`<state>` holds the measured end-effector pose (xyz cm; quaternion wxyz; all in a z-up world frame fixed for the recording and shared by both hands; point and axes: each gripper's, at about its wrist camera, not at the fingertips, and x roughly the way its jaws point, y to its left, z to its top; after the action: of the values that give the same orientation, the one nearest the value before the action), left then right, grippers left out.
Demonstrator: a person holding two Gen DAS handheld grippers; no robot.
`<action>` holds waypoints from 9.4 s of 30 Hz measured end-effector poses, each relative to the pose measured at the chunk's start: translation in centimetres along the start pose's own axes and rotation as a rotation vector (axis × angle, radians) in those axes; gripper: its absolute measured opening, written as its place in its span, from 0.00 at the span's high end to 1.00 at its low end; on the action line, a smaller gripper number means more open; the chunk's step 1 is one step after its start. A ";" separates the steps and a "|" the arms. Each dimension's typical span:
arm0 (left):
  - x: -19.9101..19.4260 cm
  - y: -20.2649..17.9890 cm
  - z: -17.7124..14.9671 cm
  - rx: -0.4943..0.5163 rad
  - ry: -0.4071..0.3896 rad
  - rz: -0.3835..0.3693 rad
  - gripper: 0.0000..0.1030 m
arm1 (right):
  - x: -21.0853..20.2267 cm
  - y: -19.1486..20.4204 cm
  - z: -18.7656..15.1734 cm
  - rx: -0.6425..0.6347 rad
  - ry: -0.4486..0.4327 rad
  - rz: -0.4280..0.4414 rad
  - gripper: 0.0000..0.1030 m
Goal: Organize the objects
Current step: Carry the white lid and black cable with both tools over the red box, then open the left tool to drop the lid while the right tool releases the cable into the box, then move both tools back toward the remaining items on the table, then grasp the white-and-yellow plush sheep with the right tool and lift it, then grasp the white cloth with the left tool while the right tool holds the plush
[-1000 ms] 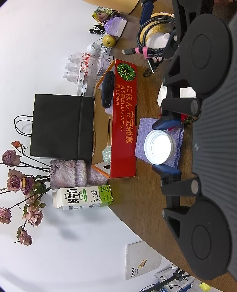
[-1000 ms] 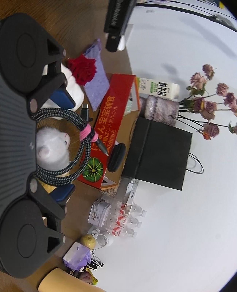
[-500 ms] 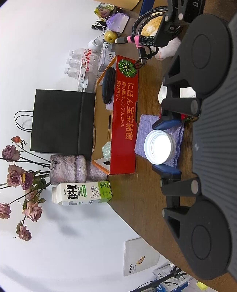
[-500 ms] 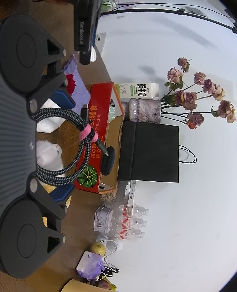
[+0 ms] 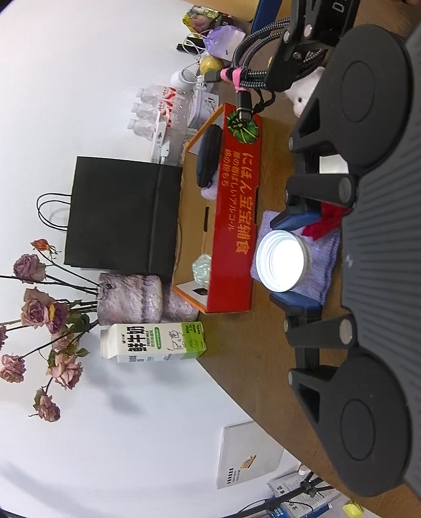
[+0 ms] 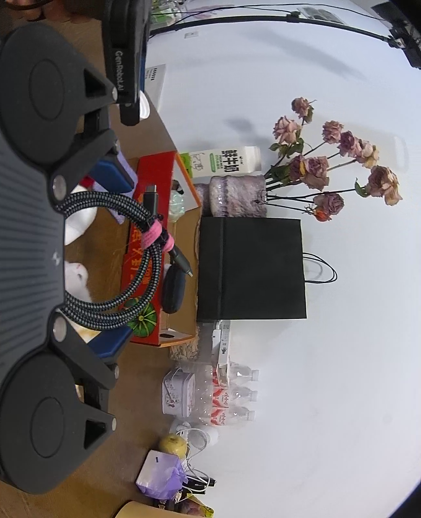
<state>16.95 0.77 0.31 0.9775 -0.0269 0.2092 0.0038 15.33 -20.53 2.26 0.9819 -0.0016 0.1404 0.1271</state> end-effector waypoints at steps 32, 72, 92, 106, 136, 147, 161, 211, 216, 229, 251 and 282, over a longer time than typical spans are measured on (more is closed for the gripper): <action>5.9 -0.4 8.8 -0.046 -0.091 0.019 0.59 | 8.2 0.8 8.0 0.007 -0.092 -0.009 0.14; 19.1 1.7 13.9 -0.060 -0.057 0.085 0.59 | 22.0 -1.0 10.5 0.041 0.007 -0.067 0.14; 21.8 1.6 12.9 -0.040 -0.045 0.140 0.00 | 25.5 -2.6 8.7 0.090 0.159 -0.182 0.00; 21.3 1.7 12.9 -0.053 -0.039 0.140 0.00 | 24.5 -2.6 9.0 0.104 0.139 -0.170 0.00; 11.2 2.5 8.9 -0.037 -0.072 0.115 0.00 | 13.0 -1.3 9.4 0.021 0.036 -0.108 0.00; 7.5 2.5 5.6 -0.030 -0.062 0.105 0.00 | 7.1 -0.4 5.8 -0.022 -0.023 -0.088 0.00; 2.9 0.5 1.8 0.009 -0.072 0.073 0.00 | 1.2 -1.0 1.7 -0.043 -0.032 -0.081 0.00; 0.7 -0.4 -2.9 -0.008 0.077 0.031 0.00 | 6.6 -8.3 -3.4 -0.181 0.306 -0.050 0.00; 0.9 -0.6 -3.0 0.002 0.086 0.027 0.00 | 7.4 -8.3 -3.5 -0.177 0.339 0.007 0.15; 0.8 -0.6 -3.0 0.001 0.085 0.030 0.00 | 3.5 -7.3 -3.2 -0.119 0.180 -0.015 0.53; 1.2 -6.7 -3.6 0.146 0.159 -0.070 0.00 | 0.0 -7.2 -3.3 -0.027 0.084 -0.052 0.53; 8.2 -8.6 -2.7 0.101 0.386 -0.041 0.00 | -0.5 -7.9 -3.1 0.009 0.063 -0.046 0.53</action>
<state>23.43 -8.02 -5.07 0.9193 0.0178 0.3919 -0.0317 15.96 -28.42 -0.81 0.9797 -0.0044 0.1716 0.1037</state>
